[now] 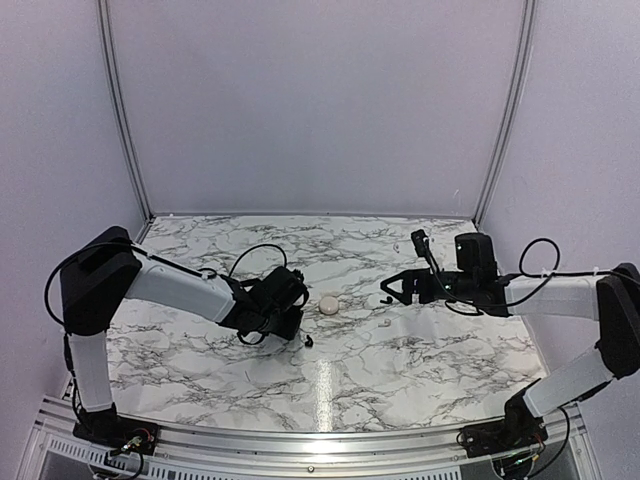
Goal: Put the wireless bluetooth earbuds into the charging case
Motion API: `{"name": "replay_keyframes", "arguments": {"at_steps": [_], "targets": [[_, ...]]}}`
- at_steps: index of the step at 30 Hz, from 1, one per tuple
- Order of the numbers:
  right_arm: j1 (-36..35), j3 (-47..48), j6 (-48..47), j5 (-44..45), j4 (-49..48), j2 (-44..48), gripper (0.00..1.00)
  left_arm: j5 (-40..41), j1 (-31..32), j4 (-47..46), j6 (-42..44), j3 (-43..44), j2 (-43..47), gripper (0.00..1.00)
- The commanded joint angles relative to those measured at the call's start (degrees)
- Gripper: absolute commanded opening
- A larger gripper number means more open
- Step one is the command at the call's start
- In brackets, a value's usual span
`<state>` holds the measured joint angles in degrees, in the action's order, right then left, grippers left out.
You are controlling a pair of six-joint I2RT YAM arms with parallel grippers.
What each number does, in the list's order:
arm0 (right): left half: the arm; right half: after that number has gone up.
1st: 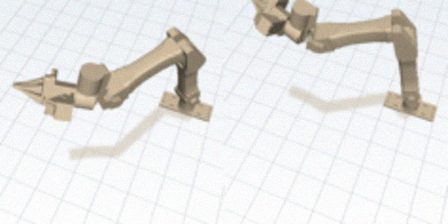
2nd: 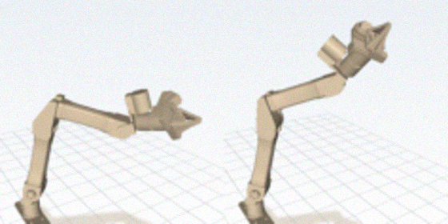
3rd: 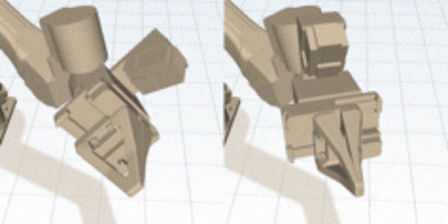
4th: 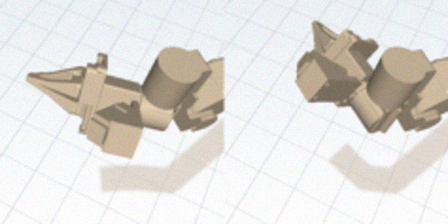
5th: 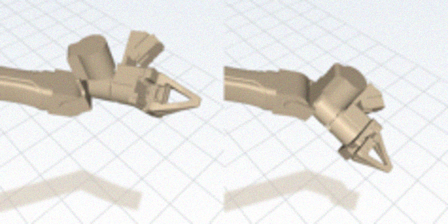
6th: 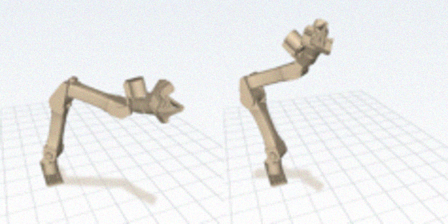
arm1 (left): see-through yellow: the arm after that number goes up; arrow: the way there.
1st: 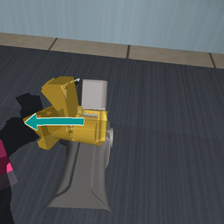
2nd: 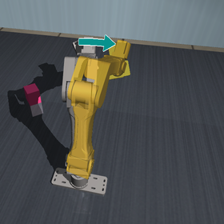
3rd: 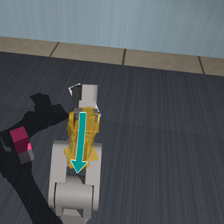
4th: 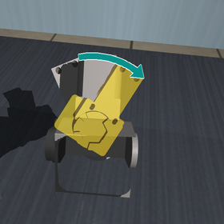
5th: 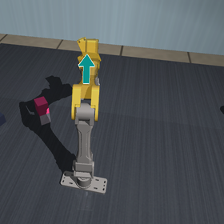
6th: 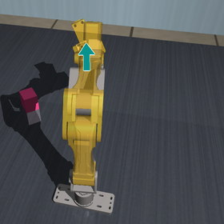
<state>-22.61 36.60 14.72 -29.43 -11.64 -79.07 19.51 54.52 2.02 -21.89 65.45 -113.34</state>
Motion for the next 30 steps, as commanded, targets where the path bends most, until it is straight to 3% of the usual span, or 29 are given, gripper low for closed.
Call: {"name": "replay_keyframes", "arguments": {"at_steps": [1,13,17,30], "targets": [[-1.6,2.4,1.7,-2.1,-2.4,-1.6,0.98,0.4,-0.4,-1.4,3.5,-3.7,5.2,0.38],[-9.0,5.9,9.8,-5.3,-7.7,-7.8,0.95,-0.7,2.1,-13.0,6.7,-13.6,16.4,0.35],[-10.4,9.0,11.2,-8.5,-7.8,-10.9,0.93,-1.1,4.8,-16.2,12.7,-15.2,19.3,0.35],[-14.7,14.7,10.9,-18.9,-3.9,-14.9,0.75,2.9,13.3,-17.5,26.7,-15.7,23.8,0.34]]}}
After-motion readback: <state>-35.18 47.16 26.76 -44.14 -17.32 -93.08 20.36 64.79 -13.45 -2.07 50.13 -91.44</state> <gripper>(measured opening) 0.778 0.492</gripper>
